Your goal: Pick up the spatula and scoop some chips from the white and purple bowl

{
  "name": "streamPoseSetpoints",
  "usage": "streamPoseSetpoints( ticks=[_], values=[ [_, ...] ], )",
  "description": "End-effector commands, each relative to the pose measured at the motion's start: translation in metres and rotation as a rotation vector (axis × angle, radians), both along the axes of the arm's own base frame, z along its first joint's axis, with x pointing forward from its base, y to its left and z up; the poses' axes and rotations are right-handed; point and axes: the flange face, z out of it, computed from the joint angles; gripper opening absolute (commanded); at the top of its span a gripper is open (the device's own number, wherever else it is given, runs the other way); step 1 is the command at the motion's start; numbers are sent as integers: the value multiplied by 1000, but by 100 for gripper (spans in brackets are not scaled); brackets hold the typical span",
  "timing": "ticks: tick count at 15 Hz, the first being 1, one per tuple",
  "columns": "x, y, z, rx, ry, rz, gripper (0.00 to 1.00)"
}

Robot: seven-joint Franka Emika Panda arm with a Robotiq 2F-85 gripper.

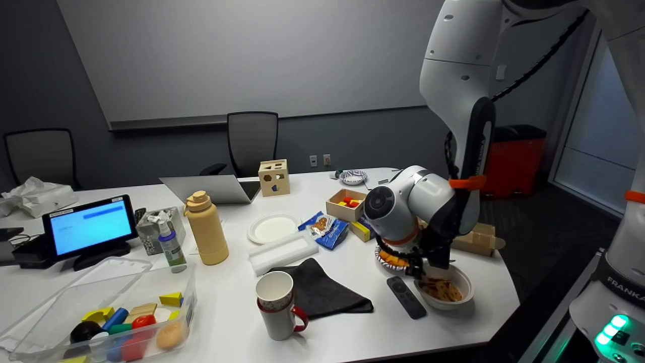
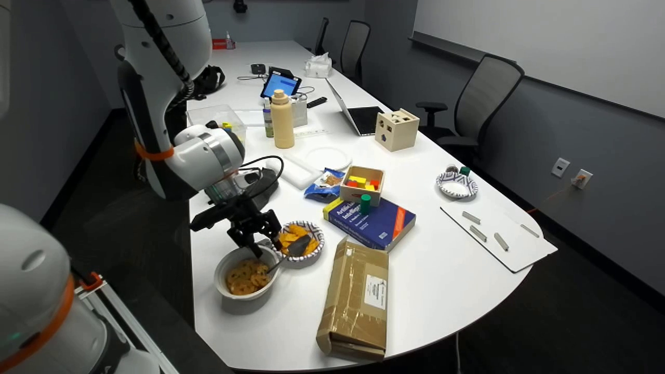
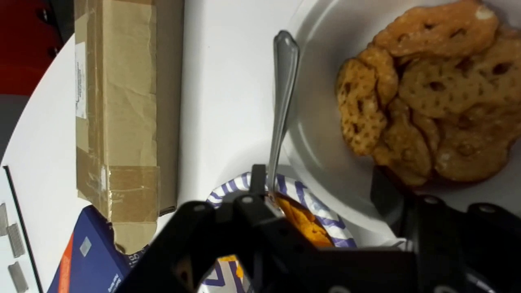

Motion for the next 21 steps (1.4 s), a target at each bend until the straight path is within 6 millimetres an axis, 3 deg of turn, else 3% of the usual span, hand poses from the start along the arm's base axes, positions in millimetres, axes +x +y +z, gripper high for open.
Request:
streamPoseSetpoints(
  ticks=[1, 7, 12, 16, 18, 21],
  values=[
    [-10, -6, 15, -60, -12, -1, 99],
    [-20, -16, 21, -120, 21, -25, 100],
    [-8, -26, 62, 16, 12, -102, 100],
    [13, -71, 105, 215, 34, -223, 100],
    [18, -103, 108, 298, 65, -277, 100],
    [23, -145, 97, 416, 138, -359, 100]
  ],
)
